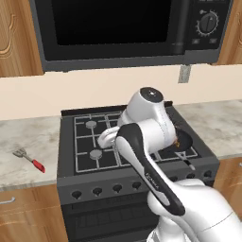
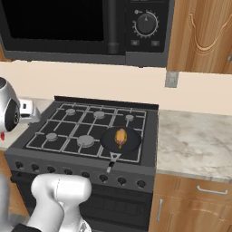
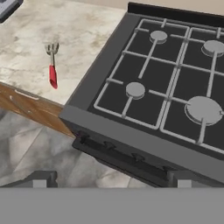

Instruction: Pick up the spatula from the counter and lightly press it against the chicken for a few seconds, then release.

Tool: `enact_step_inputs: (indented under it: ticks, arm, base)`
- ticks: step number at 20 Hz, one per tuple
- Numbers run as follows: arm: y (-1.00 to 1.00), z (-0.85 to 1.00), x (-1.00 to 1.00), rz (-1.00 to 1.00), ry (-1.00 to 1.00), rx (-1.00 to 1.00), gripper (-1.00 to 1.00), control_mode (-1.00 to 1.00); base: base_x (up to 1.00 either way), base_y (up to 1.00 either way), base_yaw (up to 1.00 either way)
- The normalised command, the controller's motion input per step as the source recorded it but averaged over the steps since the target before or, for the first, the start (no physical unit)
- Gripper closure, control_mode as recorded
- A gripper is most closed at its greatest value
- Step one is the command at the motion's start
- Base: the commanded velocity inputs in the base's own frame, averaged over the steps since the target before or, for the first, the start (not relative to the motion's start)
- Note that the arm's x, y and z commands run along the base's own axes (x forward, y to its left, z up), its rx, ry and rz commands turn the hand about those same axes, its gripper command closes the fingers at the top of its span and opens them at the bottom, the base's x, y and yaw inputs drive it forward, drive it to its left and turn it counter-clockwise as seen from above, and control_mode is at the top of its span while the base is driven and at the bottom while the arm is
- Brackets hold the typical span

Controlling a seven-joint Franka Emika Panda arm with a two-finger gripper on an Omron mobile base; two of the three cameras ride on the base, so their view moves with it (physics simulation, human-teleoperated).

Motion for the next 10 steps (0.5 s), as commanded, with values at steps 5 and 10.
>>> enact_step_inputs:
  ticks: [5, 10]
  arm:
    - [0.51, -0.07, 0.0, 0.04, 0.0, 0.0, -1.0, -1.0]
    - [0.49, -0.01, 0.0, 0.04, 0.0, 0.0, -1.0, -1.0]
  base:
    - [0.0, 0.0, 0.0]
    - [0.0, 0.0, 0.0]
